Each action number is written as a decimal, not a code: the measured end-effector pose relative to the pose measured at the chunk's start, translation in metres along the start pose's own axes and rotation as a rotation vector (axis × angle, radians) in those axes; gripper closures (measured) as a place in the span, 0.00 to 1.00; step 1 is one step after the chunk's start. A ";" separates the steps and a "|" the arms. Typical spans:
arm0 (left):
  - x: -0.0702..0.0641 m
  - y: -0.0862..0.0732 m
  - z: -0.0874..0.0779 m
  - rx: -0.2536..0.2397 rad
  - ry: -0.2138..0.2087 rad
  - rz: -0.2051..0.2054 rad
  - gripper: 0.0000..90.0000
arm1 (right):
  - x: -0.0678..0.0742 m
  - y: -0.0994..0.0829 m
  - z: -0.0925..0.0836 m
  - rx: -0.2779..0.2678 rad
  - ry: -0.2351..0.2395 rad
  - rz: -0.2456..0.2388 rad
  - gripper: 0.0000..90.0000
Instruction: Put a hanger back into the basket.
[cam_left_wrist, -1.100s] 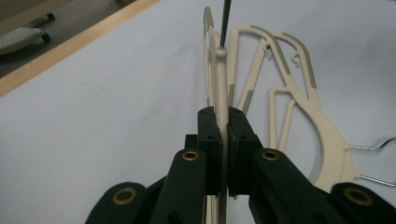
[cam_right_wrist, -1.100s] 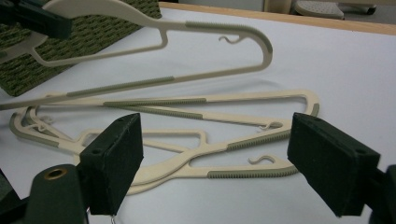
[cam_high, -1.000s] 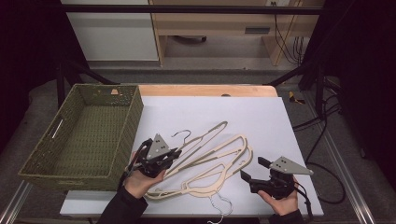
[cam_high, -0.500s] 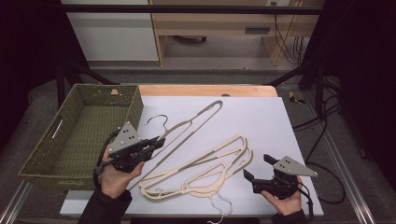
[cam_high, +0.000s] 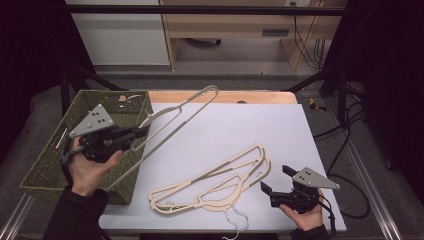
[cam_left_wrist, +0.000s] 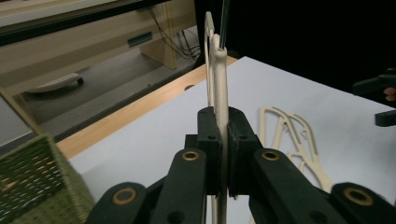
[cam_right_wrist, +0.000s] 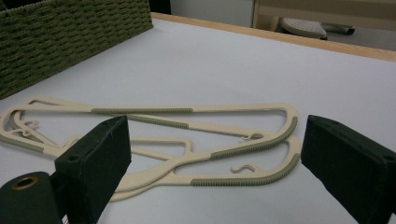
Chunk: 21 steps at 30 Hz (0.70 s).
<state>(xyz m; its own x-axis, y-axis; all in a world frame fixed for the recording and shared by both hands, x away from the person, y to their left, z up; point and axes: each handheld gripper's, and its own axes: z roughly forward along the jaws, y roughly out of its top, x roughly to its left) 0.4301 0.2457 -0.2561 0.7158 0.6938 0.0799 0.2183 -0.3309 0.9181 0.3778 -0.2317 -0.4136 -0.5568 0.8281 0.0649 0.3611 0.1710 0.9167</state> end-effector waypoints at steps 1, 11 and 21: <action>0.005 0.001 -0.002 0.005 0.007 -0.001 0.96 | 0.000 0.000 0.000 0.001 0.001 -0.001 0.10; 0.066 -0.001 -0.029 0.027 0.074 -0.018 0.96 | 0.000 -0.001 0.002 0.009 -0.005 -0.001 0.10; 0.117 -0.024 -0.046 0.079 0.138 -0.017 0.96 | -0.001 -0.002 0.004 0.015 -0.006 -0.002 0.09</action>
<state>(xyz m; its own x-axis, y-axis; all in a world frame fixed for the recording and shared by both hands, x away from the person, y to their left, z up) 0.4785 0.3641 -0.2507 0.6147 0.7792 0.1224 0.2850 -0.3641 0.8867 0.3803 -0.2305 -0.4170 -0.5532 0.8309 0.0602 0.3710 0.1810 0.9108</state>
